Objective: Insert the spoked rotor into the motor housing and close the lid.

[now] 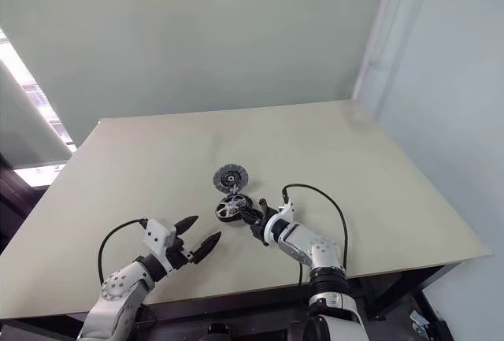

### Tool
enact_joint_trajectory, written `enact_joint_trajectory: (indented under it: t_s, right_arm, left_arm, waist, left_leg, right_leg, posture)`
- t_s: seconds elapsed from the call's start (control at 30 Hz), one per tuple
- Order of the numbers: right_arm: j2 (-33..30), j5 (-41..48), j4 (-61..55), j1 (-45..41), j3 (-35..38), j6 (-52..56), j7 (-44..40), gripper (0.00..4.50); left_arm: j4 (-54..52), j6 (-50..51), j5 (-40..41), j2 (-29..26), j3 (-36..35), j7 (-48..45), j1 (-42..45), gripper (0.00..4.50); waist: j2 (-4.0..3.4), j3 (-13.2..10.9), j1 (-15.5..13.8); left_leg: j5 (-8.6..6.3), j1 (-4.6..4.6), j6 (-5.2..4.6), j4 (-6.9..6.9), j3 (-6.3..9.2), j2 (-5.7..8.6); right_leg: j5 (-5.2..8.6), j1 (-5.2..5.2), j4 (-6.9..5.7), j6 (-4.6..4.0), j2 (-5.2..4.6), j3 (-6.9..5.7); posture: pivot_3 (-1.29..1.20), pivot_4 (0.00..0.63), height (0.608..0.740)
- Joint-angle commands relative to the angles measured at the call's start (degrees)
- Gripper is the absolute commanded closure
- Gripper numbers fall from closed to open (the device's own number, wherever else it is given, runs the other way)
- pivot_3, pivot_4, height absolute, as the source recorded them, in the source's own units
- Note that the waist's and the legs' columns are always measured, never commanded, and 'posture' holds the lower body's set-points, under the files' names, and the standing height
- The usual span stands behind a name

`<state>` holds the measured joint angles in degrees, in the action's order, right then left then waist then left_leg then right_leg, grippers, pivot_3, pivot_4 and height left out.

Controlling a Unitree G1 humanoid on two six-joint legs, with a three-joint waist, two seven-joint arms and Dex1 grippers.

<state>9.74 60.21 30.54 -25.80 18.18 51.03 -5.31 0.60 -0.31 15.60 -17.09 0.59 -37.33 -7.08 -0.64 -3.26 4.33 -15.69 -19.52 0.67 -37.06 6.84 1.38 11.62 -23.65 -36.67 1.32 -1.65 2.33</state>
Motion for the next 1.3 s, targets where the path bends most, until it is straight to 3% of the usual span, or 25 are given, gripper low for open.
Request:
enact_joint_trajectory:
  t_s: [0.03, 1.3]
  right_arm:
    - [5.43, 0.04, 0.1, -3.06, -0.26, -1.17, -1.55, 4.11]
    - [5.2, -3.32, 7.7, -8.43, -1.6, -9.35, -8.76, 4.11]
  left_arm:
    - [-2.52, -0.69, 0.72, -0.25, -0.99, 0.21, 0.14, 0.0]
    - [-2.86, -0.54, 0.71, 0.02, -0.47, 0.5, 0.1, 0.0]
  waist:
    - [0.0, 0.0, 0.0]
    - [0.0, 0.0, 0.01]
  left_leg:
    - [0.0, 0.0, 0.0, 0.0, 0.0, 0.0]
    - [0.0, 0.0, 0.0, 0.02, 0.0, 0.0]
  right_leg:
    - [0.0, 0.0, 0.0, 0.0, 0.0, 0.0]
    - [0.0, -0.02, 0.0, 0.01, 0.0, 0.0]
  posture:
    - [0.0, 0.0, 0.74]
    - [0.0, 0.0, 0.74]
